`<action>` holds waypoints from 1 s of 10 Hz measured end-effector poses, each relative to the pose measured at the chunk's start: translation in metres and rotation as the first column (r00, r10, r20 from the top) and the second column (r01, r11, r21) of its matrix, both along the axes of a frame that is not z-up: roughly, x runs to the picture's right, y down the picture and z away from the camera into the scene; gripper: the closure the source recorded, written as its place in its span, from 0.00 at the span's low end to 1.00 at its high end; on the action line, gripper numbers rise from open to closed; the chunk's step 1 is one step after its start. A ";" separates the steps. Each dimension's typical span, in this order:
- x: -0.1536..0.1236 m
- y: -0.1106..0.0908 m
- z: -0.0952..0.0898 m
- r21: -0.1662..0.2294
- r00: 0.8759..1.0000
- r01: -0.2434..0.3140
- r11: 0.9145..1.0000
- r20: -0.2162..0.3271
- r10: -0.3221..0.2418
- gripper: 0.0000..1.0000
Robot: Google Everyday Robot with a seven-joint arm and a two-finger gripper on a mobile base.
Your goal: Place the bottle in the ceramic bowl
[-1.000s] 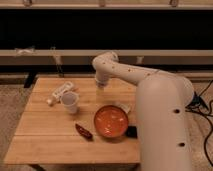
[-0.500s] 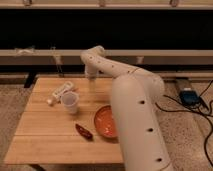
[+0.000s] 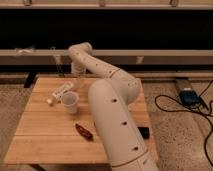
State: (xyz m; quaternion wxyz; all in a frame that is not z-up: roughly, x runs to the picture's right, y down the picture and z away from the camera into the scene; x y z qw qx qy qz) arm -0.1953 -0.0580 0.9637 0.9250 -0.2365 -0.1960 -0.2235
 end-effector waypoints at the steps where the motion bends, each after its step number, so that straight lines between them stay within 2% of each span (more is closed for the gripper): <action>1: -0.010 0.004 0.002 -0.003 0.999 0.032 0.999 0.029 -0.032 0.20; 4: -0.047 0.025 0.004 -0.009 0.987 0.132 0.991 0.091 -0.130 0.20; 6: -0.071 0.044 0.004 -0.004 0.973 0.199 0.980 0.117 -0.197 0.20; 10: -0.102 0.064 0.007 -0.007 0.947 0.287 0.958 0.154 -0.283 0.20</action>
